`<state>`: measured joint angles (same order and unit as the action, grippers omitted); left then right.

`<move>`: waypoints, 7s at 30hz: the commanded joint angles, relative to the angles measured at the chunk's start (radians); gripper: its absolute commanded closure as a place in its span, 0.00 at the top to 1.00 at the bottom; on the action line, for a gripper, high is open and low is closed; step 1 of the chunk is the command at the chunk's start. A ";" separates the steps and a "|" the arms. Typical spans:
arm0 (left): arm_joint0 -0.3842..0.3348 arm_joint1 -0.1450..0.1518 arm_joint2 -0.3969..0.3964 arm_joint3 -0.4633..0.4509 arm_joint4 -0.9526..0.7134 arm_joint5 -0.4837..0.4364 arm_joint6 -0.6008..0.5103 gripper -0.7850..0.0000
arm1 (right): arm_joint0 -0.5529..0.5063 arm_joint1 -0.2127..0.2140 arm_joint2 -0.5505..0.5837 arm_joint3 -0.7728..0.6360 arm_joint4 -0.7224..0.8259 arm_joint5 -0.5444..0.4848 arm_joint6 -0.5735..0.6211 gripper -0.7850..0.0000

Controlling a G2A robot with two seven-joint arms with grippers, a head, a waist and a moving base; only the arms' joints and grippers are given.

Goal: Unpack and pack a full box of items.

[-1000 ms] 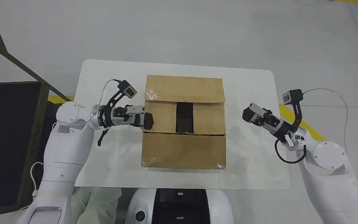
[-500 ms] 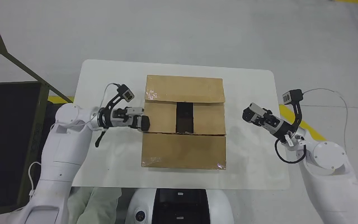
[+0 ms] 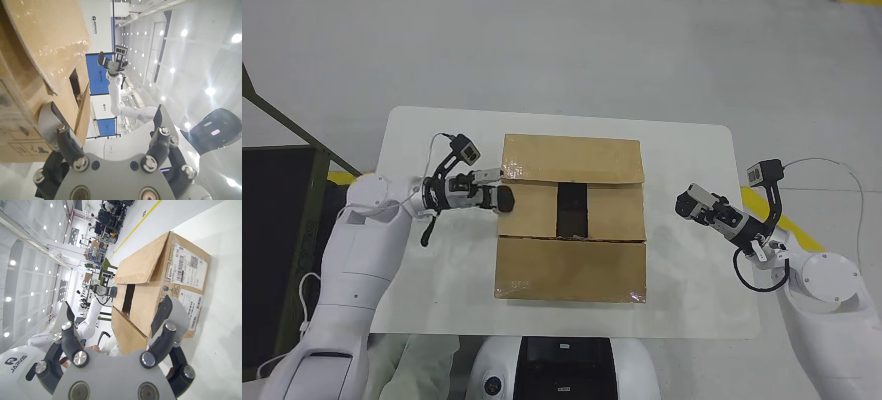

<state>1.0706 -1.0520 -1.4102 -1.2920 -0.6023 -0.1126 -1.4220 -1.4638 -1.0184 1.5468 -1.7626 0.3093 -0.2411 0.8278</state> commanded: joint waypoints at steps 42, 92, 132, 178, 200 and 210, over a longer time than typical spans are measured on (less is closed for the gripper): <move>-0.348 -0.099 0.225 0.271 -0.216 -0.139 0.256 1.00 | 0.000 0.000 0.000 0.000 0.000 0.000 0.000 1.00; -0.627 -0.225 0.381 0.952 0.004 -0.300 0.476 1.00 | 0.000 0.000 0.000 0.000 0.000 0.000 0.000 1.00; -0.574 0.005 0.001 0.694 0.024 -0.376 0.091 1.00 | 0.000 0.000 0.000 0.000 0.000 0.000 0.000 1.00; -0.477 0.098 -0.133 0.489 0.079 -0.313 0.027 1.00 | 0.005 0.000 -0.005 -0.035 -0.033 0.043 -0.025 1.00; -0.477 0.098 -0.133 0.489 0.079 -0.313 0.027 1.00 | 0.253 -0.038 -0.384 -0.045 -0.107 0.268 0.025 1.00; -0.477 0.098 -0.133 0.489 0.079 -0.313 0.027 1.00 | 0.331 -0.064 -0.491 0.013 -0.115 0.272 -0.006 1.00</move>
<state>0.5936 -0.9537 -1.5432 -0.8030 -0.5238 -0.4255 -1.3946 -1.1396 -1.0810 1.0572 -1.7539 0.1927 0.0293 0.8263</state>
